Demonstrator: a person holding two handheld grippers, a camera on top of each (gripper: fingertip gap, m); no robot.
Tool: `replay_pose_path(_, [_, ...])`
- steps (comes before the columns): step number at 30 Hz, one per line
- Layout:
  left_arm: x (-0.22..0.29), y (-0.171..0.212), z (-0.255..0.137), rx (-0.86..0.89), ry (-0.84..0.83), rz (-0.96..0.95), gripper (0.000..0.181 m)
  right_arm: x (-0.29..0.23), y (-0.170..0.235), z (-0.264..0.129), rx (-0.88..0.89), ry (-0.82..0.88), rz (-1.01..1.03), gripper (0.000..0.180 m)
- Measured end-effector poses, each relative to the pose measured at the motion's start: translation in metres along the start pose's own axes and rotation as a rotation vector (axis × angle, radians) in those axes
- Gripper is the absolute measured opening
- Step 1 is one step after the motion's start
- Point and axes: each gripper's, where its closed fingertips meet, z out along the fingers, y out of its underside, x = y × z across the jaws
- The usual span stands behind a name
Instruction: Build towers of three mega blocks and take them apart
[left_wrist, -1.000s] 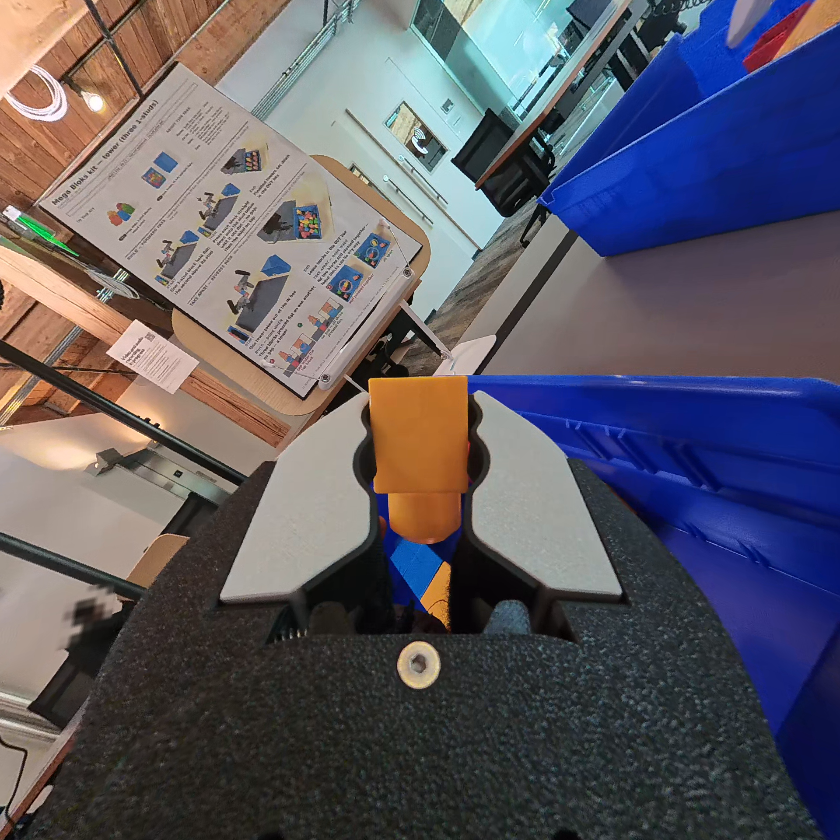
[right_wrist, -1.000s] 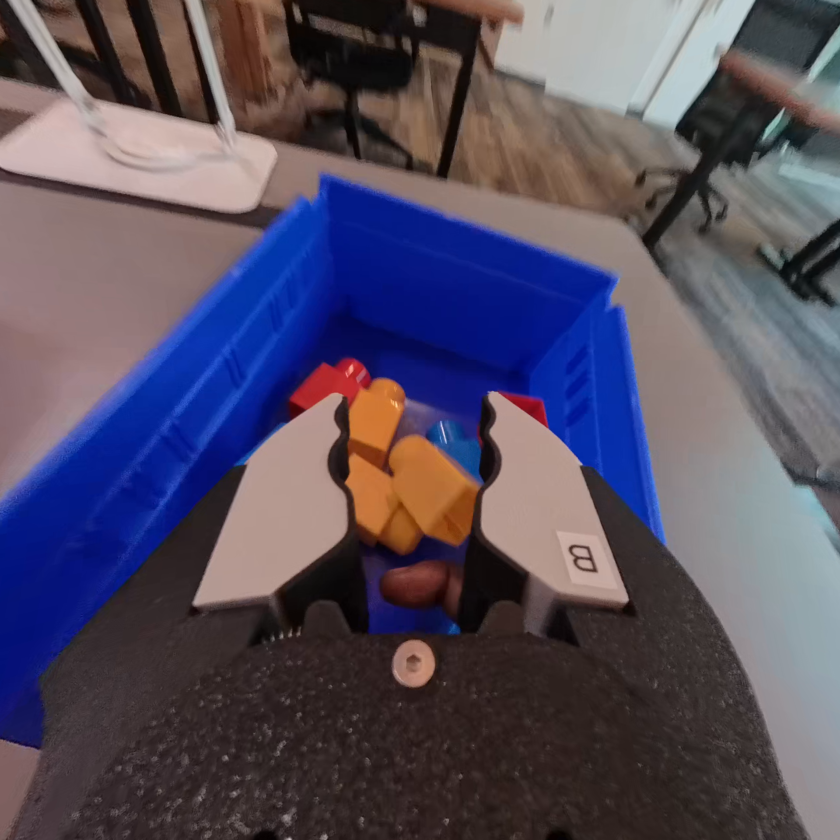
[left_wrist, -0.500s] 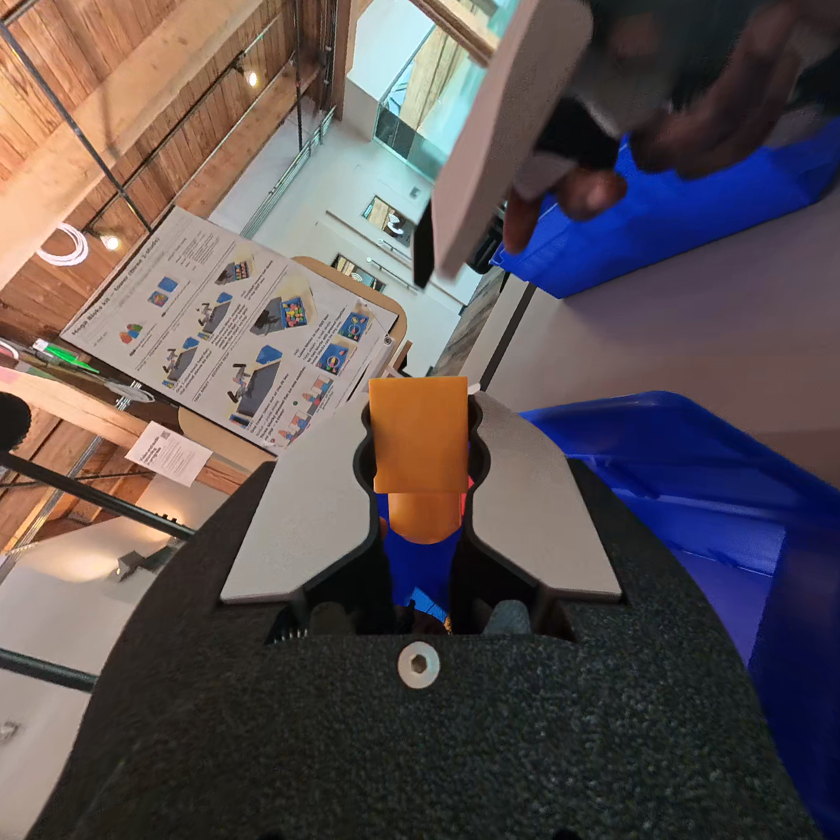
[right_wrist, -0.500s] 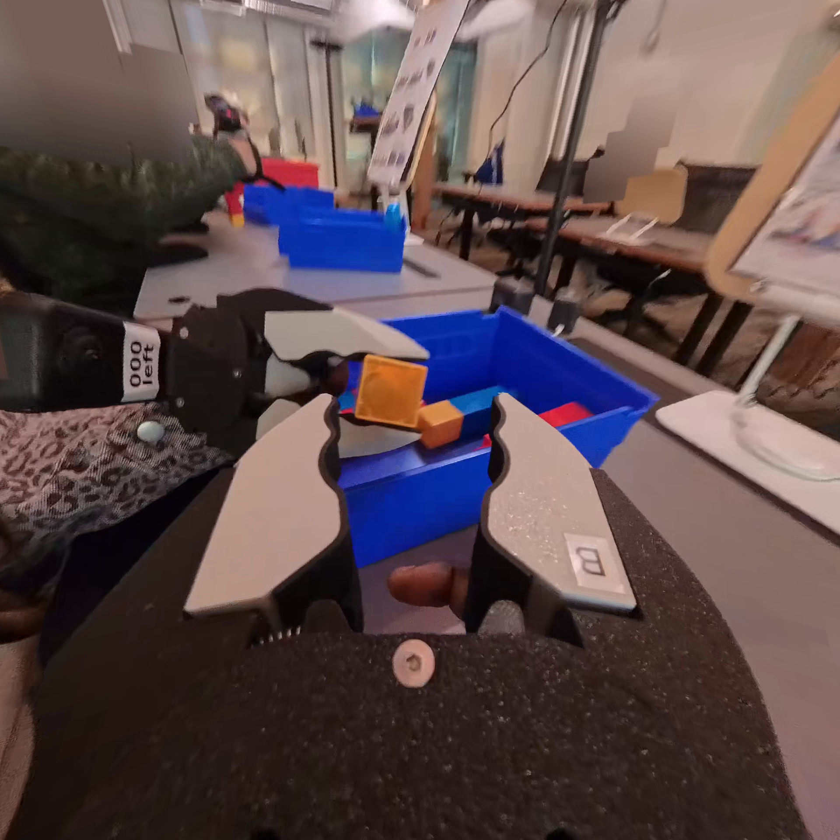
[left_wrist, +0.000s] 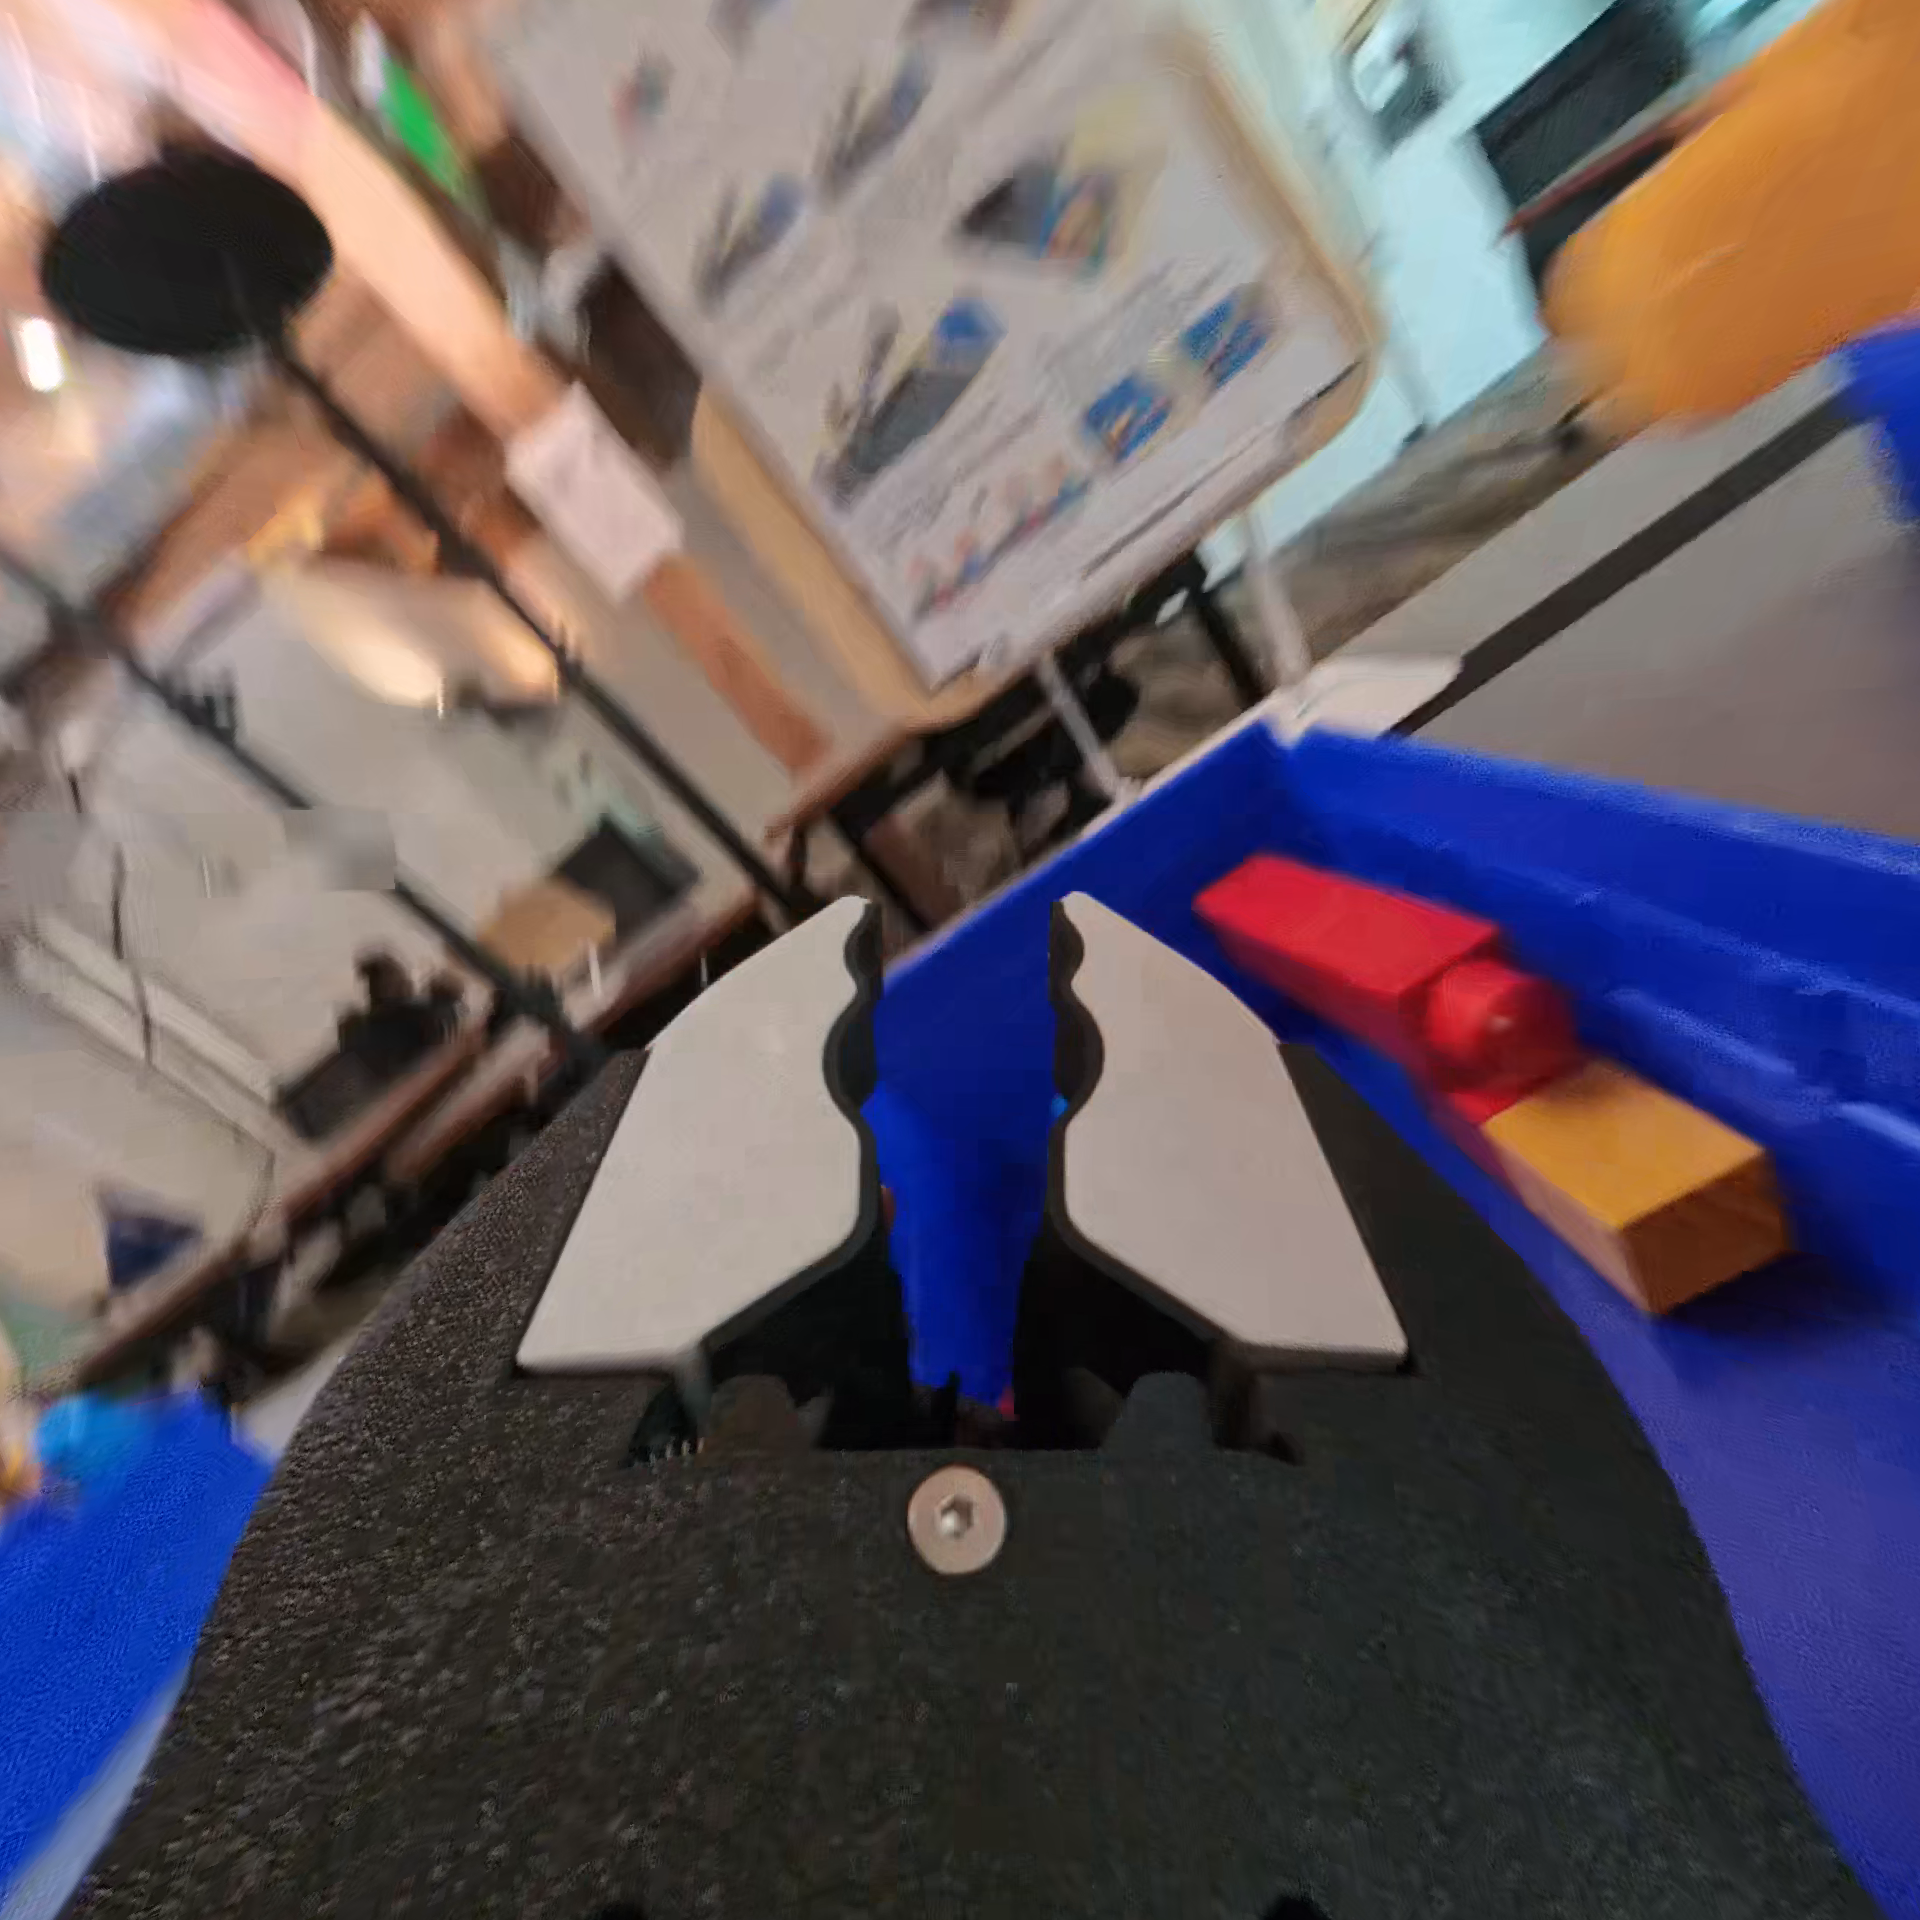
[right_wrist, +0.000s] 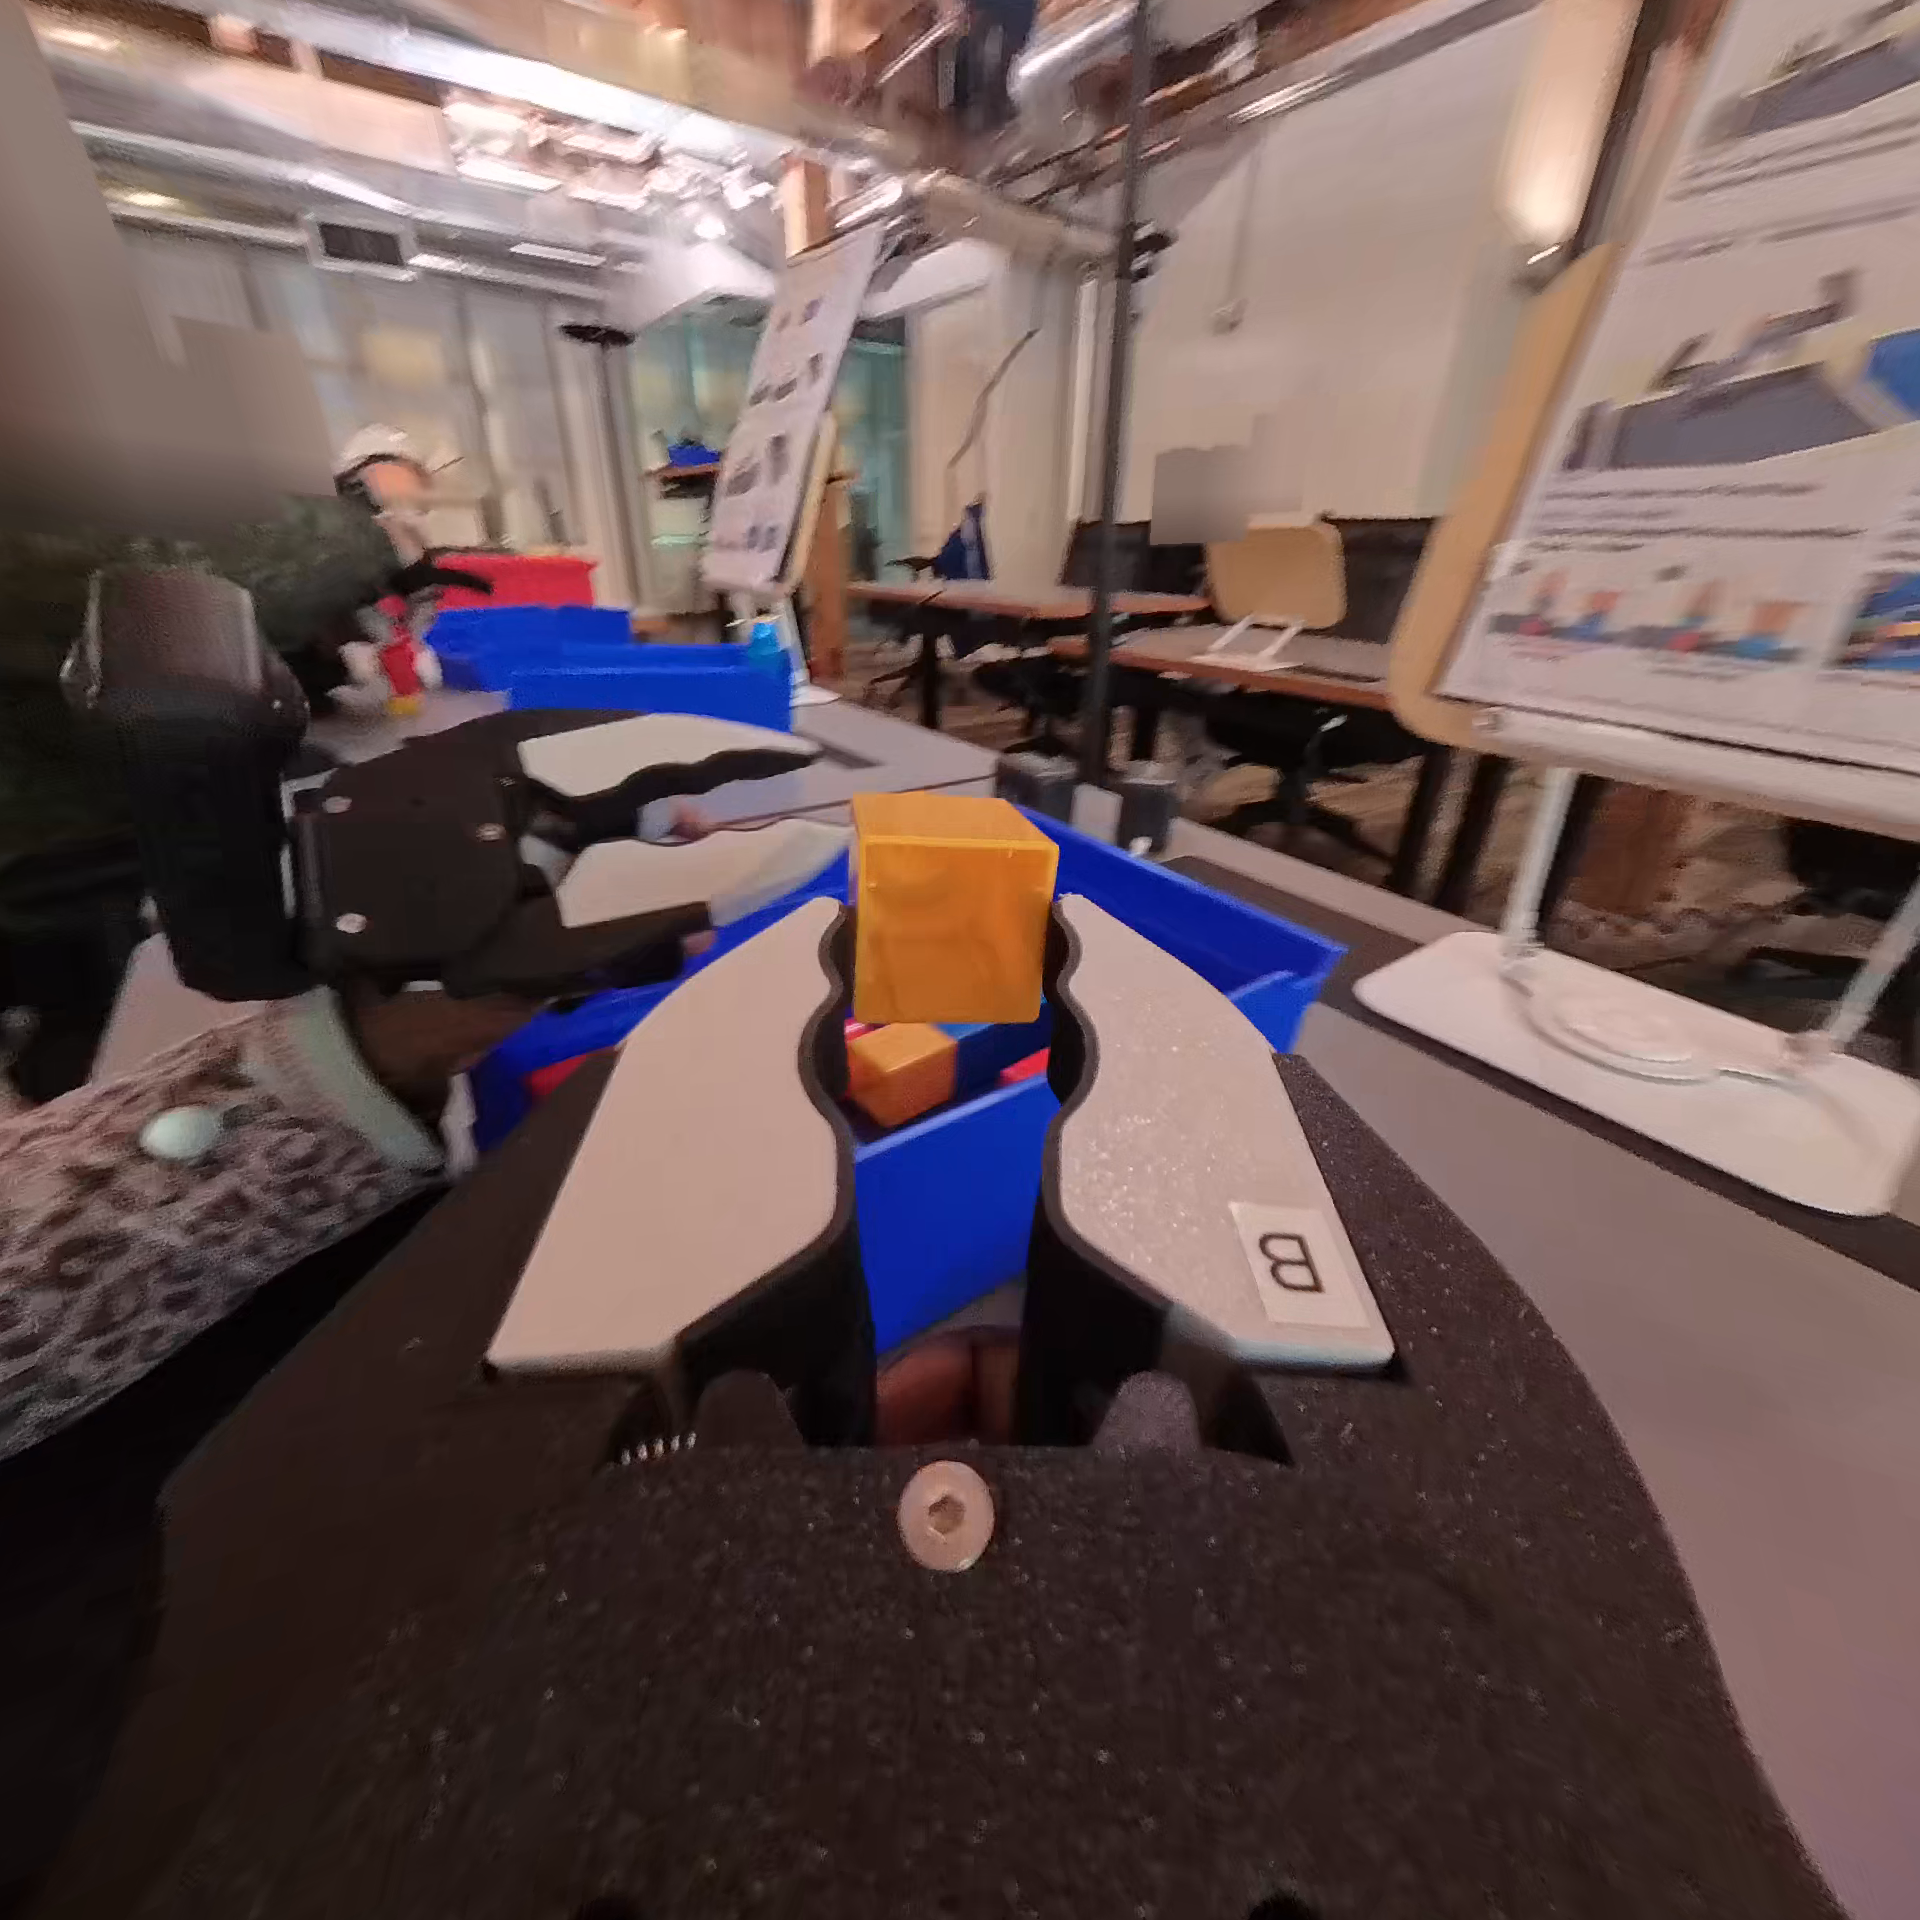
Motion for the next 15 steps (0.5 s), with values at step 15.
replay_pose_path(15, [0.055, 0.115, -0.072, -1.027, 0.500, -0.229, 0.049, 0.050, -0.018, -0.032, 0.056, 0.225, -0.063, 0.034])
